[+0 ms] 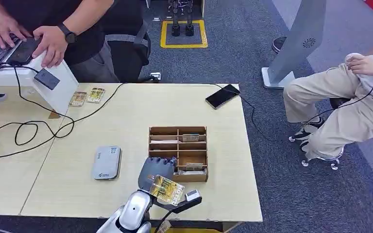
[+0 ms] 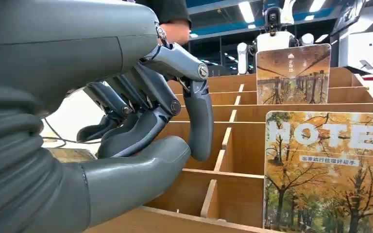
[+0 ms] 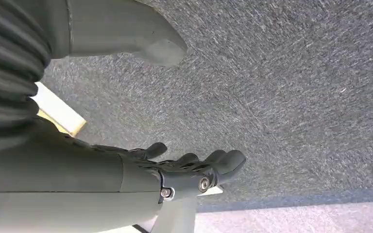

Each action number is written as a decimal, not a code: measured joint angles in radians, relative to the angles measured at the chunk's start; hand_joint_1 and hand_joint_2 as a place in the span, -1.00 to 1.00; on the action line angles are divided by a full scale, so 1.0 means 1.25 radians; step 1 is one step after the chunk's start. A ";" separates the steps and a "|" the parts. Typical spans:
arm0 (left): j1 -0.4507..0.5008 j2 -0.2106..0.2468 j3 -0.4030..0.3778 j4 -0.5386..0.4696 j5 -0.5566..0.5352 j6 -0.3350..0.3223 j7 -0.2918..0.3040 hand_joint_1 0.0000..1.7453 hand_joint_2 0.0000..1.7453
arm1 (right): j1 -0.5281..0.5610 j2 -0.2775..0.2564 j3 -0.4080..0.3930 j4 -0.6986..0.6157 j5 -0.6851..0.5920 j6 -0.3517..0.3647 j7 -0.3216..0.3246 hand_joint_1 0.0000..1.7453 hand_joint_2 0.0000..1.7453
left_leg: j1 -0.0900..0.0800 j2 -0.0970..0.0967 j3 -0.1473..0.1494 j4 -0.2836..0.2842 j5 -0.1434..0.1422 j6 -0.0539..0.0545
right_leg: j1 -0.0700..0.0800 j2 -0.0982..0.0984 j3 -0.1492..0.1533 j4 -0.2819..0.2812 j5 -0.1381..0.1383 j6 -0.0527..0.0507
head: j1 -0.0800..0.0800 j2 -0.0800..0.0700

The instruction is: Pass the card to the sensor for recognition and then transmit it.

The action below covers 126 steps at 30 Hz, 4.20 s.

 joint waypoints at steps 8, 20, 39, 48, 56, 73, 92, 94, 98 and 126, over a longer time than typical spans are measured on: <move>0.001 0.000 0.003 0.000 0.005 0.000 -0.017 1.00 1.00 | 0.000 -0.004 0.000 0.006 0.000 0.000 -0.004 -1.00 1.00 | 0.000 0.000 0.000 0.000 0.000 0.000 | 0.000 0.000 0.000 0.000 0.000 0.000 | 0.000 0.000; 0.001 0.000 0.004 0.000 0.015 -0.002 -0.024 1.00 1.00 | -0.001 -0.005 0.000 0.013 0.000 0.000 -0.004 -1.00 1.00 | 0.000 0.000 0.000 0.000 0.000 0.000 | 0.000 0.000 0.000 0.000 0.000 0.000 | 0.000 0.000; 0.001 0.000 0.007 0.000 0.019 -0.004 -0.025 1.00 1.00 | -0.002 -0.006 0.000 0.021 0.002 0.000 -0.005 -1.00 1.00 | 0.000 0.000 0.000 0.000 0.000 0.000 | 0.000 0.000 0.000 0.000 0.000 0.000 | 0.000 0.000; 0.001 0.000 0.010 0.000 0.023 -0.009 -0.025 1.00 1.00 | -0.003 -0.006 0.000 0.023 0.011 0.000 -0.004 -1.00 1.00 | 0.000 0.000 0.000 0.000 0.000 0.000 | 0.000 0.000 0.000 0.000 0.000 0.000 | 0.000 0.000; 0.001 0.000 0.011 0.000 0.025 -0.011 -0.025 1.00 1.00 | -0.003 -0.006 0.000 0.024 0.012 0.000 -0.004 -1.00 1.00 | 0.000 0.000 0.000 0.000 0.000 0.000 | 0.000 0.000 0.000 0.000 0.000 0.000 | 0.000 0.000; 0.004 0.000 0.021 0.000 0.031 -0.003 -0.031 -0.18 1.00 | -0.003 -0.006 0.000 0.024 0.016 0.000 -0.004 -1.00 1.00 | 0.000 0.000 0.000 0.000 0.000 0.000 | 0.000 0.000 0.000 0.000 0.000 0.000 | 0.000 0.000; 0.008 -0.005 0.026 -0.007 0.013 0.061 -0.018 -1.00 1.00 | -0.003 -0.006 0.000 0.024 0.016 0.000 -0.003 -1.00 1.00 | 0.000 0.000 0.001 0.000 0.000 0.000 | 0.000 0.000 0.001 0.000 0.000 0.000 | 0.000 0.000; 0.010 -0.006 0.032 -0.009 0.011 0.067 -0.018 -1.00 1.00 | -0.003 -0.006 0.000 0.024 0.016 0.000 -0.003 -1.00 1.00 | 0.000 0.000 0.001 0.000 0.000 0.000 | 0.000 0.000 0.001 0.000 0.000 0.000 | 0.000 0.000; 0.012 -0.006 0.036 -0.010 0.009 0.071 -0.018 -1.00 1.00 | -0.003 -0.006 0.000 0.024 0.016 0.000 -0.001 -1.00 1.00 | 0.000 0.000 0.000 0.000 0.000 0.000 | 0.000 0.000 0.001 0.000 0.000 0.000 | 0.000 0.000; 0.080 0.007 0.141 -0.160 -0.004 0.182 -0.073 -1.00 1.00 | -0.003 -0.006 0.000 0.024 0.028 0.000 0.008 -1.00 1.00 | 0.000 0.000 0.000 0.000 0.000 0.000 | 0.000 0.000 0.000 0.000 0.000 0.000 | 0.000 0.000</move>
